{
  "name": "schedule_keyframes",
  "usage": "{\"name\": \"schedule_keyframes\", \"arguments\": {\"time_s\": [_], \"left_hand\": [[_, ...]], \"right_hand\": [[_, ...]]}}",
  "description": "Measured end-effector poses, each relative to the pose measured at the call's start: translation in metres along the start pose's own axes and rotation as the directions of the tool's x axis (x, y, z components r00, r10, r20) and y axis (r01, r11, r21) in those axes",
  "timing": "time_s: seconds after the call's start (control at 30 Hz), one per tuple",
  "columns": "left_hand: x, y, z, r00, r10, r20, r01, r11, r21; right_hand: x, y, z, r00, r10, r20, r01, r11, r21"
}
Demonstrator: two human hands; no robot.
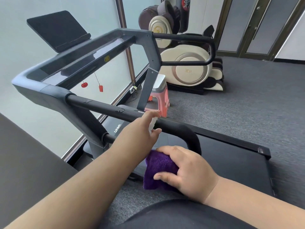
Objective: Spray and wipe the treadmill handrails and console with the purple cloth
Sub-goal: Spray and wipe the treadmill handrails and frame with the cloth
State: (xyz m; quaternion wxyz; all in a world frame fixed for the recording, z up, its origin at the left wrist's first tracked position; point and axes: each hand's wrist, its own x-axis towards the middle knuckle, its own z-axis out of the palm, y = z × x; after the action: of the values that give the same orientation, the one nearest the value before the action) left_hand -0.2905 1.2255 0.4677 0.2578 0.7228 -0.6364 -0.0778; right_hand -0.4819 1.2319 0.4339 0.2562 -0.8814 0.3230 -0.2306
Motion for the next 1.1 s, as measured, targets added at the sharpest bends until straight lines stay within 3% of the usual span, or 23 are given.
{"name": "schedule_keyframes", "arguments": {"time_s": [0.1,0.2,0.33,0.43,0.5,0.57,0.63,0.7,0.73,0.9,1.1], "left_hand": [[-0.008,0.009,0.003,0.998,-0.039,-0.047,0.038,0.999,-0.016],[-0.024,0.009,0.004,0.987,-0.126,-0.096,0.118,0.99,-0.082],[-0.054,0.002,0.012,0.958,-0.257,-0.131,0.223,0.948,-0.225],[-0.075,-0.002,0.019,0.94,-0.31,-0.142,0.262,0.923,-0.281],[-0.085,-0.005,0.021,0.93,-0.336,-0.149,0.28,0.91,-0.306],[-0.093,-0.009,0.02,0.921,-0.352,-0.166,0.292,0.907,-0.304],[-0.098,-0.014,0.015,0.912,-0.365,-0.188,0.3,0.905,-0.301],[-0.101,-0.018,0.009,0.903,-0.371,-0.218,0.297,0.904,-0.306],[-0.102,-0.02,0.006,0.899,-0.369,-0.236,0.29,0.905,-0.311],[-0.107,-0.02,-0.001,0.9,-0.35,-0.258,0.264,0.912,-0.315],[-0.112,-0.017,0.006,0.92,-0.333,-0.209,0.251,0.907,-0.338]], "right_hand": [[-0.012,0.011,-0.012,0.997,-0.051,-0.061,0.053,0.998,0.025],[-0.02,0.021,-0.024,0.975,-0.067,-0.211,0.084,0.994,0.076],[-0.006,0.028,-0.045,0.887,-0.026,-0.461,0.108,0.982,0.152],[0.022,0.025,-0.051,0.833,-0.079,-0.547,0.177,0.976,0.128],[0.046,0.017,-0.046,0.844,-0.113,-0.525,0.182,0.98,0.082],[0.071,0.003,-0.035,0.898,-0.143,-0.416,0.158,0.987,0.002],[0.096,-0.009,-0.019,0.97,-0.142,-0.198,0.096,0.969,-0.227],[0.117,-0.016,-0.005,0.996,-0.087,0.003,0.077,0.86,-0.505],[0.124,-0.018,-0.002,0.998,-0.041,0.052,0.063,0.829,-0.555],[0.128,-0.018,-0.016,0.996,0.031,0.088,0.016,0.874,-0.485],[0.055,0.02,-0.053,0.993,0.116,-0.026,-0.117,0.914,-0.388]]}}
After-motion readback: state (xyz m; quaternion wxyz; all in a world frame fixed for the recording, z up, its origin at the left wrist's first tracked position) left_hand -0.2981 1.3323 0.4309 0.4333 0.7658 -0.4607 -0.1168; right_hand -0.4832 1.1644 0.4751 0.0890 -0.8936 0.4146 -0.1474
